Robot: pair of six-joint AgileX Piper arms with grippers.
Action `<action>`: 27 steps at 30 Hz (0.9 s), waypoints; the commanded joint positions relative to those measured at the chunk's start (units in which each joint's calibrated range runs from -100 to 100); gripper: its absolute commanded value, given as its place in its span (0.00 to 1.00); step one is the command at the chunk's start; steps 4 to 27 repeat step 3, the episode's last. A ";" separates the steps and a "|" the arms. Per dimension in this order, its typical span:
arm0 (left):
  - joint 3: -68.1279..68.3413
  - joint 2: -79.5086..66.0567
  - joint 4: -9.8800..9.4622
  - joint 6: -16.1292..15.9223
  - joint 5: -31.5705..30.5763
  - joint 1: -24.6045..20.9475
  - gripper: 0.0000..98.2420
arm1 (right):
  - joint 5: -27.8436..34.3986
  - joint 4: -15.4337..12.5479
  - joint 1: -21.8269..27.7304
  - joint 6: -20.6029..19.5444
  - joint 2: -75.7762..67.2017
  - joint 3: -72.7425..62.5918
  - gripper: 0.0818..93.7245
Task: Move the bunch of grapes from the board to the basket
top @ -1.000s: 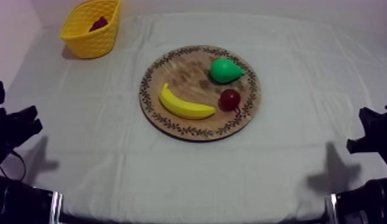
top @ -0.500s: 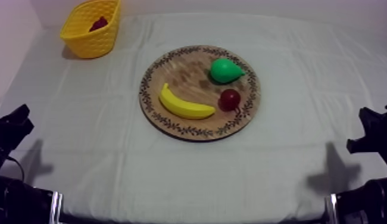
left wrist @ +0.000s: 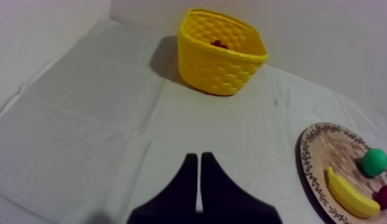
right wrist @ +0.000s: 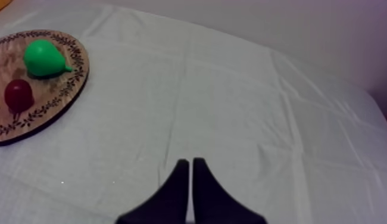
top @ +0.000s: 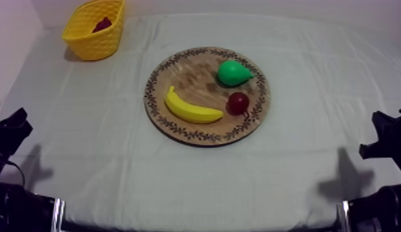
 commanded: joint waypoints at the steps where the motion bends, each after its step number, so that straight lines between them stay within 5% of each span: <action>1: 0.07 -0.03 0.02 -0.01 0.02 -0.01 0.00 | -0.03 0.01 0.03 -0.01 -0.02 -0.01 0.00; 27: 0.09 -0.03 0.02 0.00 0.02 -0.02 0.00 | -0.03 0.01 0.03 -0.01 -0.02 -0.01 0.00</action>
